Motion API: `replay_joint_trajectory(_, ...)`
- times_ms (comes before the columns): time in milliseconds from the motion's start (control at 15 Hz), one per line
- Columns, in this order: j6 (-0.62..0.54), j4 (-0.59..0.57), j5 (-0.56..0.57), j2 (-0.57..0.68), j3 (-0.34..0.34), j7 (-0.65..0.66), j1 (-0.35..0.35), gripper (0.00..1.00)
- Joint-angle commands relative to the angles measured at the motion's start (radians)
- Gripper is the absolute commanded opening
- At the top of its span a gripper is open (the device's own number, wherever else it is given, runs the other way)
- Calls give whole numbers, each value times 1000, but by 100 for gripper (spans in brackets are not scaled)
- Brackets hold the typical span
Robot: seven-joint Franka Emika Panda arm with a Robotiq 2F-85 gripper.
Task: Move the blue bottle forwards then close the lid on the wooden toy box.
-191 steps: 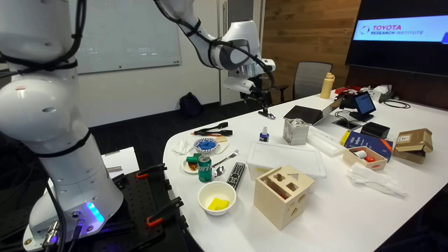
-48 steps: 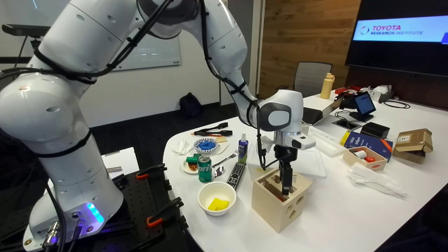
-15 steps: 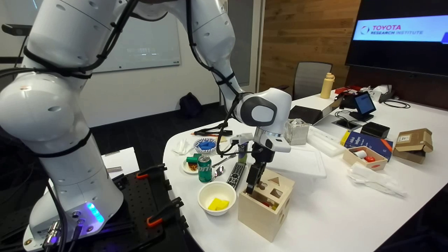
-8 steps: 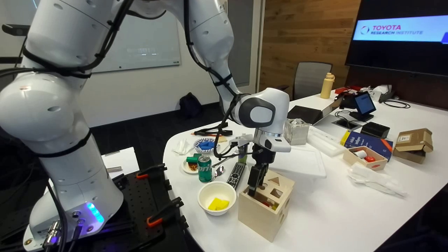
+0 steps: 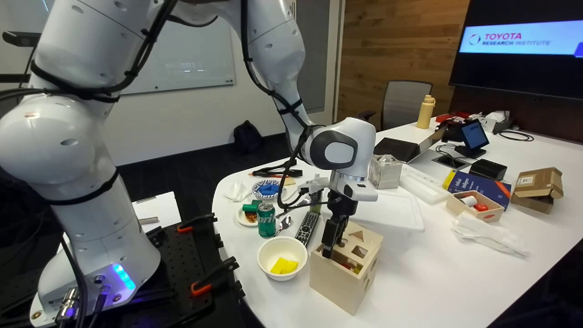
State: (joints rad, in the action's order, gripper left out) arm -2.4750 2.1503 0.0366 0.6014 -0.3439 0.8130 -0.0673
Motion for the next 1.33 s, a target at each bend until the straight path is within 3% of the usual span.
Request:
replay_joint_trajectory(0, -22, 3, 8, 5, 20, 4, 19, 100)
replay_joint_trajectory(1267, 19, 97, 0, -40, -7, 72, 20, 100)
